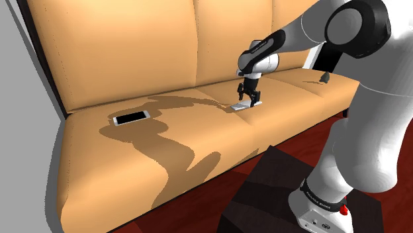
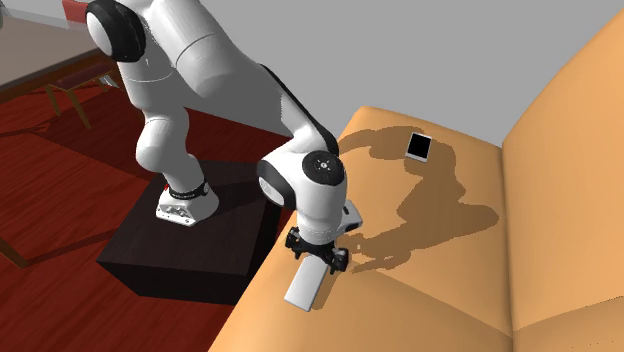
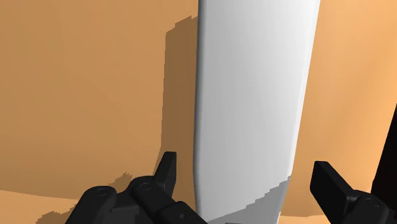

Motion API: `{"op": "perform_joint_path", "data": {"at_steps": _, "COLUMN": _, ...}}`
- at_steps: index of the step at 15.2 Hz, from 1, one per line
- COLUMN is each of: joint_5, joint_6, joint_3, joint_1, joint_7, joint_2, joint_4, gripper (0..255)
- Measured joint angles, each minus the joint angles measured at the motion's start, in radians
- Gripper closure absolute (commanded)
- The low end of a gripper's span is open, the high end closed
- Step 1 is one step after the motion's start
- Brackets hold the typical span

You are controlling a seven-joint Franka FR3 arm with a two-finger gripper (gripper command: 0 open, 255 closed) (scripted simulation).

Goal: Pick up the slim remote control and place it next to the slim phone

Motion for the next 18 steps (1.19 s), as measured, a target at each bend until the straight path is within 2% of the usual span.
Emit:
{"op": "perform_joint_path", "data": {"at_steps": 7, "joint_5": 0.016, "joint_6": 0.018, "joint_3": 0.005, "joint_1": -0.004, "joint_7": -0.01, "joint_2": 0.016, "joint_4": -0.007, "gripper": 0}}
{"op": "perform_joint_path", "data": {"at_steps": 8, "joint_5": 0.016, "joint_6": 0.018, "joint_3": 0.005, "joint_1": -0.004, "joint_7": -0.01, "joint_2": 0.016, "joint_4": -0.007, "gripper": 255}}
{"op": "perform_joint_path", "data": {"at_steps": 18, "joint_5": 0.016, "joint_6": 0.018, "joint_3": 0.005, "joint_1": -0.004, "joint_7": -0.01, "joint_2": 0.016, "joint_4": -0.008, "gripper": 255}}
